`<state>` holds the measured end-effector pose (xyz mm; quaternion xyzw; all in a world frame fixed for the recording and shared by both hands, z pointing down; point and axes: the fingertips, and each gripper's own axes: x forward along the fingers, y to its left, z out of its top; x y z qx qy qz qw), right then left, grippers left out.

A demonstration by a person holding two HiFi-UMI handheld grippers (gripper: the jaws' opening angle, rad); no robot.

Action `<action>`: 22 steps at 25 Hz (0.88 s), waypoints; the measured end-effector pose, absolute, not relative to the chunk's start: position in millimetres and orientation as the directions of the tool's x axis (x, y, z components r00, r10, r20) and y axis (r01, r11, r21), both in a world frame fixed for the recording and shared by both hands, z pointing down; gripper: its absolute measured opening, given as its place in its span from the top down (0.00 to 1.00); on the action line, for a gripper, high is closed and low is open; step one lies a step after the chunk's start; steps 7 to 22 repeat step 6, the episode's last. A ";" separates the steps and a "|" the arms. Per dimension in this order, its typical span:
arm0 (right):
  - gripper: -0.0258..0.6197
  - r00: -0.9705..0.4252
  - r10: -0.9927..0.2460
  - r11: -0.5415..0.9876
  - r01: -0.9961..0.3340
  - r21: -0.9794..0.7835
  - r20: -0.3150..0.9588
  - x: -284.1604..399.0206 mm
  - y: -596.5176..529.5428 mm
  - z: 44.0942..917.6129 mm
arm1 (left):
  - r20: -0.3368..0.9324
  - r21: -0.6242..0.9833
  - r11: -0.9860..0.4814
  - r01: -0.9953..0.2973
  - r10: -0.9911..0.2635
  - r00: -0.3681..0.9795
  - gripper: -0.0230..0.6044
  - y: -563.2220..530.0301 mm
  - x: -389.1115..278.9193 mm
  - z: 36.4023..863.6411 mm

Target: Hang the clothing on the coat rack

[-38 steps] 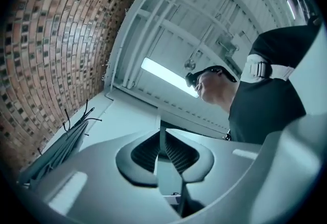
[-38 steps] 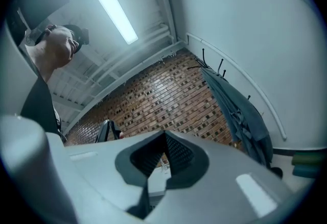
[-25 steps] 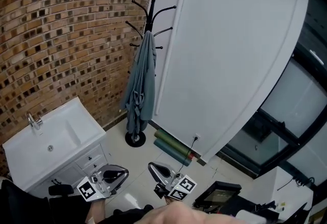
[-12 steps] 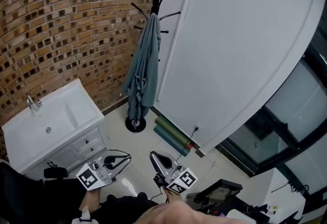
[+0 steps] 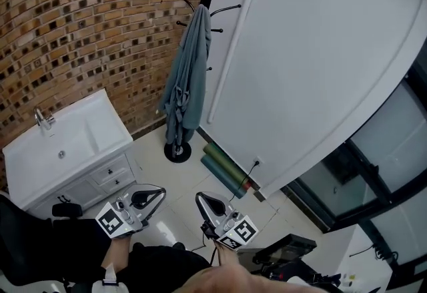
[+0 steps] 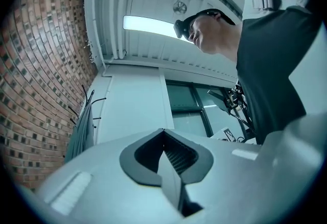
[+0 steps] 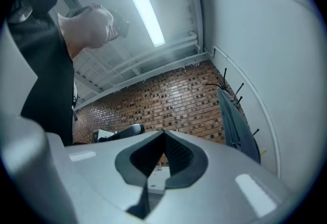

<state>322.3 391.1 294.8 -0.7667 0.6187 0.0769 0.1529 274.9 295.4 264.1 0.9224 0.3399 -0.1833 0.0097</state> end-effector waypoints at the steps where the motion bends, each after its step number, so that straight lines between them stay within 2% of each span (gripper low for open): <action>1: 0.96 0.221 -0.926 -0.188 -0.973 -0.134 -0.307 324.0 395.5 294.6 | -0.344 -0.103 -0.772 0.627 0.619 0.706 0.96 298.3 276.0 264.8; 22: 0.96 0.216 -0.927 -0.190 -0.975 -0.113 -0.306 335.2 419.4 293.5 | -0.348 -0.081 -0.785 0.615 0.600 0.720 0.96 319.4 285.0 264.4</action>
